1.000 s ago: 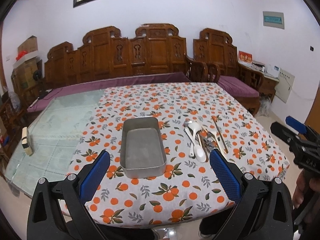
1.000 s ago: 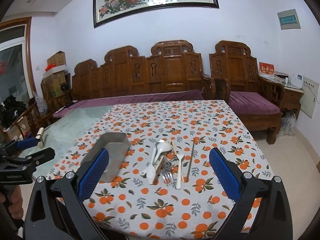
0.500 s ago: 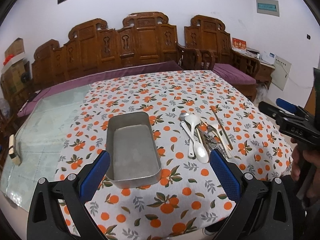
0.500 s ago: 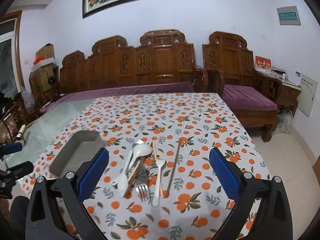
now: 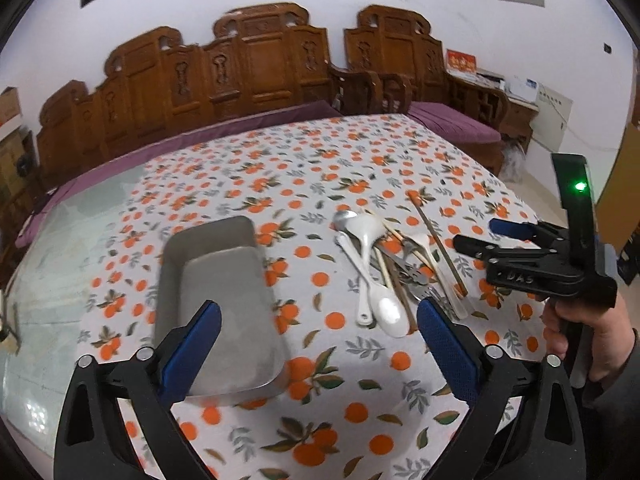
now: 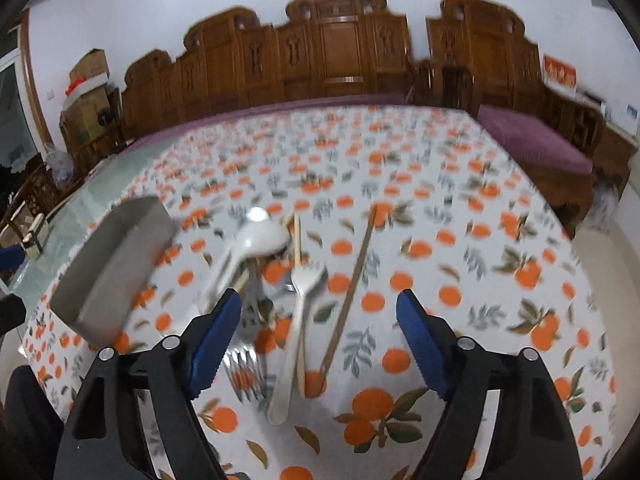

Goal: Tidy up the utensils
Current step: 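Close the left tool on the white spoon while the right tool nears the fork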

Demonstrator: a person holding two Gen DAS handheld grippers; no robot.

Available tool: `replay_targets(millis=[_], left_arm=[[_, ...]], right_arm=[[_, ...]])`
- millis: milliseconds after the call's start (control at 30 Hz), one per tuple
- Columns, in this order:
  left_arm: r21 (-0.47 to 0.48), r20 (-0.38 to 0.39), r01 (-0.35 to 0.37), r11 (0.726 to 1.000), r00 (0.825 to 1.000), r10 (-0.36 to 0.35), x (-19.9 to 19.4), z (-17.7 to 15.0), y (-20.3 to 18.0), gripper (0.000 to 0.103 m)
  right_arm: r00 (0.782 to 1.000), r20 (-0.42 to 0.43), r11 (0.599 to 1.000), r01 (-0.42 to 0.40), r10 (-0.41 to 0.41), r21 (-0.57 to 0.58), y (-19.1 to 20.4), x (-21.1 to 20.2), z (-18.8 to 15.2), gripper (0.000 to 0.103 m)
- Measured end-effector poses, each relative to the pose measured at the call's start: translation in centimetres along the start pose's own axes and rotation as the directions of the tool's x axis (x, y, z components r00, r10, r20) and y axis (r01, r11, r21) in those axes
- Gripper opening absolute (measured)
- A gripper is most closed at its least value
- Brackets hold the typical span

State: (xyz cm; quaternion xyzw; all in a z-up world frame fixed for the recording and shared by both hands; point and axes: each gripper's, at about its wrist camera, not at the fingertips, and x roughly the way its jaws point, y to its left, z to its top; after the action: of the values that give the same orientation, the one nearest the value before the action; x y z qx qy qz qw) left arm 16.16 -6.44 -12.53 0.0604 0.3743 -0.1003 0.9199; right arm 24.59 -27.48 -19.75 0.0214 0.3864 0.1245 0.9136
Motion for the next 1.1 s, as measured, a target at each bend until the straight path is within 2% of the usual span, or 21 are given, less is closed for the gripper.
replay_targets(millis=[167,267,333,633,700,800,833,900,1100], left_arm=[[0.013,-0.048,0.058,0.998,0.997,-0.058,3.3,0.0,-1.7,0.083],[0.007,-0.098,0.105,0.995,0.99,-0.103,5.7,-0.3,-2.7,0.074],[0.011,-0.119,0.107,0.994,0.987,-0.105,7.0,-0.5,-3.2,0.067],[-0.027,-0.163,0.098,0.995,0.981,-0.101,11.4,0.6,-3.6,0.049],[-0.055,-0.184,0.077,0.996,0.979,-0.086,12.5,1.0,-3.2,0.042],[-0.067,-0.209,0.07,0.995,0.974,-0.083,13.7,1.2,-3.0,0.041],[-0.068,-0.221,0.071,0.995,0.972,-0.084,14.1,1.2,-3.0,0.035],[-0.093,-0.241,0.084,0.992,0.965,-0.104,14.7,1.2,-2.8,0.027],[-0.145,-0.261,0.108,0.984,0.955,-0.143,14.7,1.0,-2.2,0.019]], right_arm=[[1.0,-0.014,1.0,-0.008,0.008,0.008,-0.7,0.7,0.0,0.081],[0.999,-0.032,1.0,-0.006,0.007,0.013,-0.9,1.2,0.0,0.081],[0.999,-0.036,1.0,-0.007,0.007,0.01,-0.9,1.2,0.0,0.081],[0.999,-0.041,1.0,0.026,-0.027,-0.015,-0.9,1.4,0.1,0.081],[0.999,-0.038,1.0,0.023,-0.023,0.006,-1.5,1.3,0.2,0.081],[0.999,-0.034,0.999,0.026,-0.025,0.038,-2.4,1.1,0.4,0.081],[0.999,-0.034,0.999,0.026,-0.025,0.043,-2.6,1.0,0.4,0.081],[0.999,-0.03,0.999,0.023,-0.022,0.046,-2.6,0.9,0.5,0.081],[1.0,-0.024,1.0,0.008,-0.007,0.018,-1.4,0.7,0.6,0.081]])
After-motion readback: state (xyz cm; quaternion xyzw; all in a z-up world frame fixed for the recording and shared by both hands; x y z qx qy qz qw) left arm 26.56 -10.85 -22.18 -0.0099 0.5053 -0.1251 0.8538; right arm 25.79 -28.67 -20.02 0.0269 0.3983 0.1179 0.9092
